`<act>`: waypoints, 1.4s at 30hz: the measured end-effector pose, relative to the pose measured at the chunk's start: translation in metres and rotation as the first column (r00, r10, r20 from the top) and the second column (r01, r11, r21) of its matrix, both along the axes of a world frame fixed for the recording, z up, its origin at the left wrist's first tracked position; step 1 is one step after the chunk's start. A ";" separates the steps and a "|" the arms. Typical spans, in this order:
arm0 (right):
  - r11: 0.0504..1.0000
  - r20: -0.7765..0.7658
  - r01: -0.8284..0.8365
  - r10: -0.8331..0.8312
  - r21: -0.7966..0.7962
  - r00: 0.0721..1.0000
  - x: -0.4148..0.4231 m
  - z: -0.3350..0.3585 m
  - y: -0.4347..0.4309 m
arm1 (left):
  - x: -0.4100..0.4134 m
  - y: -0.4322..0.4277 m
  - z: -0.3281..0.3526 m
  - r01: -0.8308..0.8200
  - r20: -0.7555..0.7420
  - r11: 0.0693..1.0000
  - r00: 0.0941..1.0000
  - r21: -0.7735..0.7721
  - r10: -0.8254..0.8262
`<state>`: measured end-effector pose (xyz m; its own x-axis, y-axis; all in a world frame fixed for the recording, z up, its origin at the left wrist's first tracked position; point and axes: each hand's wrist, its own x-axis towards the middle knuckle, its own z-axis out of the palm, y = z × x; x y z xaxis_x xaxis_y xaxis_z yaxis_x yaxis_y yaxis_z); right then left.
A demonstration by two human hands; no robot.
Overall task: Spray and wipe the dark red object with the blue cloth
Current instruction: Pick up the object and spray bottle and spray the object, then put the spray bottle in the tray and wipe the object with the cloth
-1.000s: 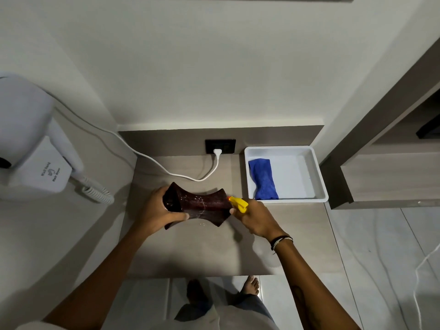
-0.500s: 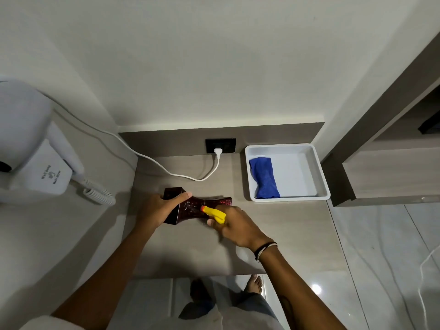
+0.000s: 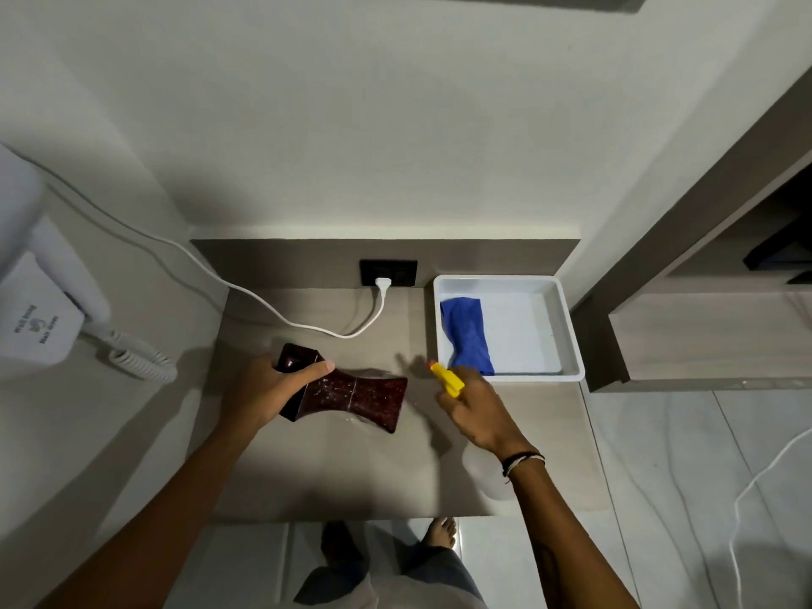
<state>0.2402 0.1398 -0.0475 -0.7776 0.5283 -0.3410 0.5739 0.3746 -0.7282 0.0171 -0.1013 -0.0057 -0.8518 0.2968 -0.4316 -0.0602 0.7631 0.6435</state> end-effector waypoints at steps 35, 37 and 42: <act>0.790 -0.356 0.242 -0.032 0.564 0.934 -0.024 -0.039 0.083 | 0.029 0.051 0.000 0.570 -0.392 0.789 0.688 -0.230 -0.611; 0.823 -0.048 -0.077 0.125 0.562 0.991 -0.041 -0.048 0.078 | 0.029 0.050 -0.003 0.570 -0.395 0.787 0.683 -0.238 -0.614; 0.815 0.388 -0.372 0.199 0.445 0.900 -0.076 -0.064 0.094 | 0.028 0.049 -0.010 0.573 -0.409 0.777 0.664 -0.259 -0.626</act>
